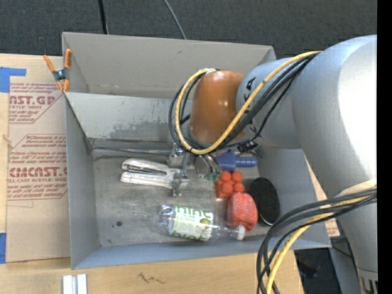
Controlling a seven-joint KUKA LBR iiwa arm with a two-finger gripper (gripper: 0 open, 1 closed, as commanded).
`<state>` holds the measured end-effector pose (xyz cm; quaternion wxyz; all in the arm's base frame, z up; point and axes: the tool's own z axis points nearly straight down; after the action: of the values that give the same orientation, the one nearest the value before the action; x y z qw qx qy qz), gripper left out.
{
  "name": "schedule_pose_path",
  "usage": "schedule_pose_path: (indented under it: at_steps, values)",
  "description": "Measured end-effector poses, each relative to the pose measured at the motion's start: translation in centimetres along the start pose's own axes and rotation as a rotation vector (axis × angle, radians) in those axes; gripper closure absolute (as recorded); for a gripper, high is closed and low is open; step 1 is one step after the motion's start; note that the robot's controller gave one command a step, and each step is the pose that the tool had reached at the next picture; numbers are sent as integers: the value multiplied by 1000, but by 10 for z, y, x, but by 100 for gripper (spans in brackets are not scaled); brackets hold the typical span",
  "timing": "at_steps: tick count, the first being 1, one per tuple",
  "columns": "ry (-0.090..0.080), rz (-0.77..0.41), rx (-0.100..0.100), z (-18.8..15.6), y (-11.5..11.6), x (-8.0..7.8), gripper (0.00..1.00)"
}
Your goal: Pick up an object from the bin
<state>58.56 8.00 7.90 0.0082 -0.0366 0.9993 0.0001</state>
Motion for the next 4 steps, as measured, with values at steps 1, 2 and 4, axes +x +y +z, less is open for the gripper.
schedule_pose_path:
  at_steps: [1, 2, 4]
  values:
    - [0, 0, 0, 0, 0, 0, 100]
    - [0, 1, 0, 0, 0, 0, 100]
    - [24, -96, -1, -73, -3, 0, 100]
